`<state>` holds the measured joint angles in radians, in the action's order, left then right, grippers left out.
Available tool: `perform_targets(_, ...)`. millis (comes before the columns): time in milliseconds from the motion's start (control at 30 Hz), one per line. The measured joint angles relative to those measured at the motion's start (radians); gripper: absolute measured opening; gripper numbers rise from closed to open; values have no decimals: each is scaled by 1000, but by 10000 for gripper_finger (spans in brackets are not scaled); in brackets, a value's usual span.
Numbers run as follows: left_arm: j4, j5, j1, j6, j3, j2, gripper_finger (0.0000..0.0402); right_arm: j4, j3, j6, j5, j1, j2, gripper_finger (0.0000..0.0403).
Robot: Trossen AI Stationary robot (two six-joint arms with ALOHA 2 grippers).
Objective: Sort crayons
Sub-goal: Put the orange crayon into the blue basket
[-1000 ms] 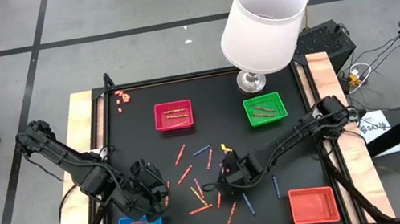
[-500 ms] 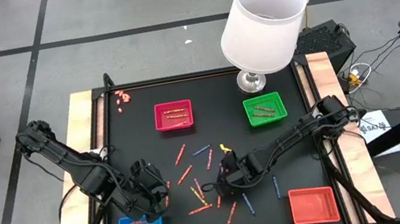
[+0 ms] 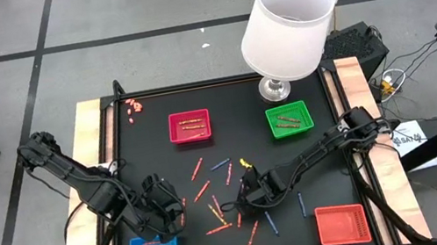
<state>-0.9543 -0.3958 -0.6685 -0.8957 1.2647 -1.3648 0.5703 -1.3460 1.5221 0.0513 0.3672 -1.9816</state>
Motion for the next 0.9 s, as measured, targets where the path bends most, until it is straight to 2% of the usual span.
perform_targets(233, -4, -7, 0, 22, -1, 0, 153, 87, -2, -70, -53, -1, 0, 75)
perform_targets(500, -5, -33, 1, 22, -1, 0, 153, 112, -1, -102, -75, -1, 0, 10)
perform_targets(900, -5, -38, 2, 19, -1, 0, 153, 166, -1, -92, -88, -4, 47, 3)
